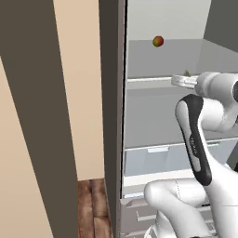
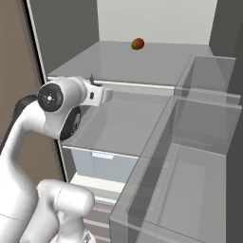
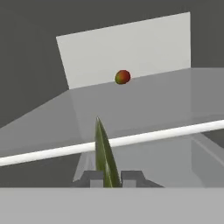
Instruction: Take the lemon wedge from the fridge and place it on the plate with fish on the dining counter.
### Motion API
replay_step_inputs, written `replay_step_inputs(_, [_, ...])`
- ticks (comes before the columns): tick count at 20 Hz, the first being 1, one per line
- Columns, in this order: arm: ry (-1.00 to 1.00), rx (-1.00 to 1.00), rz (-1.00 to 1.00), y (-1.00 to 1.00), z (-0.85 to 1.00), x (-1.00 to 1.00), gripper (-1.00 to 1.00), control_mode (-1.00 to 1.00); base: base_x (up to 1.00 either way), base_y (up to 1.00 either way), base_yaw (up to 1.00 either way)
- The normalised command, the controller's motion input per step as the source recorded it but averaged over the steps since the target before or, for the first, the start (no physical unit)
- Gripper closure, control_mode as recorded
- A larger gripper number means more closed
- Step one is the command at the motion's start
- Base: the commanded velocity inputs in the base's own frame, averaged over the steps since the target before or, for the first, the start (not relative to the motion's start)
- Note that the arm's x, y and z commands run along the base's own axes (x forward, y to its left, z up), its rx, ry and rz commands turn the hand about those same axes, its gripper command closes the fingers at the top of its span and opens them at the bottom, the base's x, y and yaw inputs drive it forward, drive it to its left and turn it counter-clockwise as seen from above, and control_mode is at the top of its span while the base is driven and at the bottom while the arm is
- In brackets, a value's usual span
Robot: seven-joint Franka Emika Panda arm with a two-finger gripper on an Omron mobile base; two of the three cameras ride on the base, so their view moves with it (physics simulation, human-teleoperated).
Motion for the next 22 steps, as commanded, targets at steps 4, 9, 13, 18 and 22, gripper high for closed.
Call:
replay_step_inputs(4, [-0.06,0.0,0.0,0.78,-0.06,-1.0,1.0,-1.0,0.0,0.0,0.0])
replay_step_inputs(9, [0.26,0.04,-0.03,0.31,-0.04,-1.0,1.0,-1.0,0.0,0.0,0.0])
replay_step_inputs(13, [0.49,0.04,0.0,0.02,-0.32,-0.51,1.0,-1.0,0.0,0.0,0.0])
replay_step_inputs(18, [0.12,0.0,0.0,0.0,0.0,0.02,1.0,-1.0,0.0,0.0,0.0])
replay_step_inputs(22, [0.01,0.0,0.0,0.0,-0.18,0.06,1.0,-1.0,0.0,0.0,0.0])
